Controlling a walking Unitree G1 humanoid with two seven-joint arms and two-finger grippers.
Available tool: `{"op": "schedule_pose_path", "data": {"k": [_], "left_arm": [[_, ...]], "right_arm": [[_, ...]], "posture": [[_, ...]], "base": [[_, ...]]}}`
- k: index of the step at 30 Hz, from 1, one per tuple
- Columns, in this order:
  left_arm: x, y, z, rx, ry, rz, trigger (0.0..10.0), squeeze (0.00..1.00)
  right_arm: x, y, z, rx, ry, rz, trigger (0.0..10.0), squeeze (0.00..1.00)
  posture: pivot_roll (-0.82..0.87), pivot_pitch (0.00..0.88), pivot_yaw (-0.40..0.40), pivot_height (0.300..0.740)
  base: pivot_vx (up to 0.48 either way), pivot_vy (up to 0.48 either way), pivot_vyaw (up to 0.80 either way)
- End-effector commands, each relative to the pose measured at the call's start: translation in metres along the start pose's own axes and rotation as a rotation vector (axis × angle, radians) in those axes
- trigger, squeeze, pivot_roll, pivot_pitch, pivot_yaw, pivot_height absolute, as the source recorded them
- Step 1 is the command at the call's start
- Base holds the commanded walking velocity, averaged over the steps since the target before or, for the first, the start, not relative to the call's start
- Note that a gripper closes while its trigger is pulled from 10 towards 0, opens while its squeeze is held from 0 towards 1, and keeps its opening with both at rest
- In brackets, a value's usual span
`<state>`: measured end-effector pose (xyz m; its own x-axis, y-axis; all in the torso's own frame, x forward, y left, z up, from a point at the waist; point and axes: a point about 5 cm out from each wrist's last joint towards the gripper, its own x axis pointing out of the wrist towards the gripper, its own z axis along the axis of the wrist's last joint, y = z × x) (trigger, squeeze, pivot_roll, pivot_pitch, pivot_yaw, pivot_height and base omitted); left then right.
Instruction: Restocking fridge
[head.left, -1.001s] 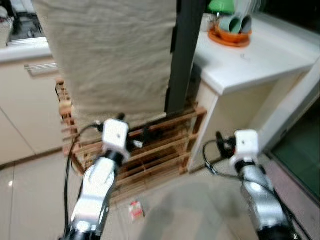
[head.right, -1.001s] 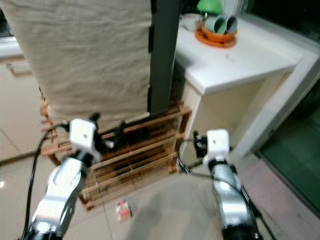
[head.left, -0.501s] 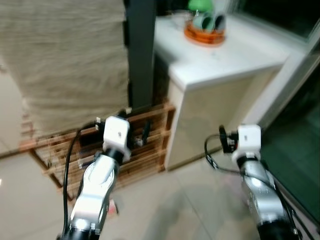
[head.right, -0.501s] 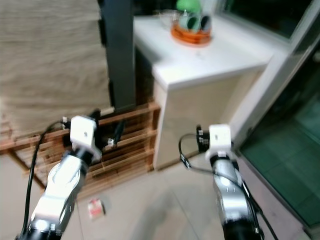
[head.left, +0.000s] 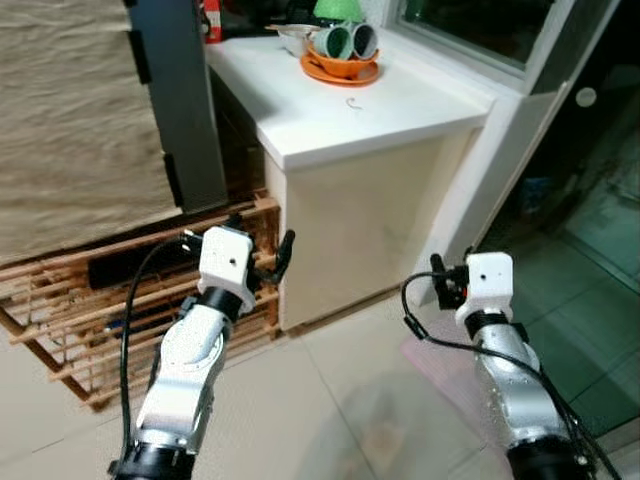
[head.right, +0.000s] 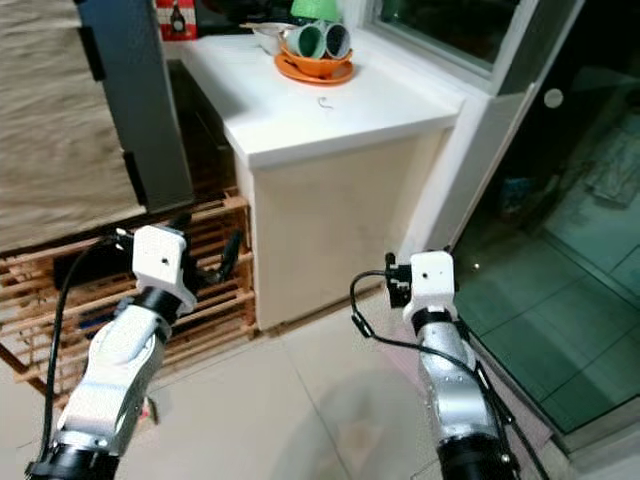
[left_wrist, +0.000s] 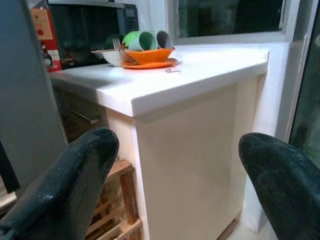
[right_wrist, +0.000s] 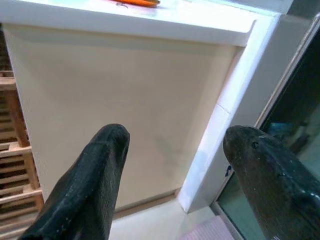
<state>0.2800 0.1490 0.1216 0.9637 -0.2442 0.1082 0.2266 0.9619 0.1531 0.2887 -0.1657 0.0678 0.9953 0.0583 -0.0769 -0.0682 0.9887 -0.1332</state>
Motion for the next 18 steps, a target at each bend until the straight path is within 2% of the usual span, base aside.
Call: {"op": "schedule_pose_path", "data": {"k": [1, 15, 18], "left_arm": [[0.005, -0.0041, 0.0042, -0.009, -0.012, -0.005, 10.0, 0.0], [0.0078, -0.0026, 0.0024, -0.021, -0.001, 0.027, 10.0, 0.0], [0.0109, -0.0021, -0.0002, -0.022, 0.029, 0.061, 10.0, 0.0]], "right_arm": [[0.0032, -0.0094, 0.0034, -0.029, 0.003, -0.025, 10.0, 0.13], [0.0041, -0.0105, 0.0046, -0.016, -0.008, -0.029, 10.0, 0.12], [0.004, -0.0107, 0.004, -0.01, -0.007, -0.033, 10.0, 0.12]], "posture": [[-0.01, 0.0, -0.045, 0.74], [-0.01, 0.0, -0.049, 0.74], [-0.01, 0.0, -0.049, 0.74]], "base": [[0.375, -0.296, 0.0], [0.457, -0.02, -0.73], [0.0, 0.0, -0.72]]}}
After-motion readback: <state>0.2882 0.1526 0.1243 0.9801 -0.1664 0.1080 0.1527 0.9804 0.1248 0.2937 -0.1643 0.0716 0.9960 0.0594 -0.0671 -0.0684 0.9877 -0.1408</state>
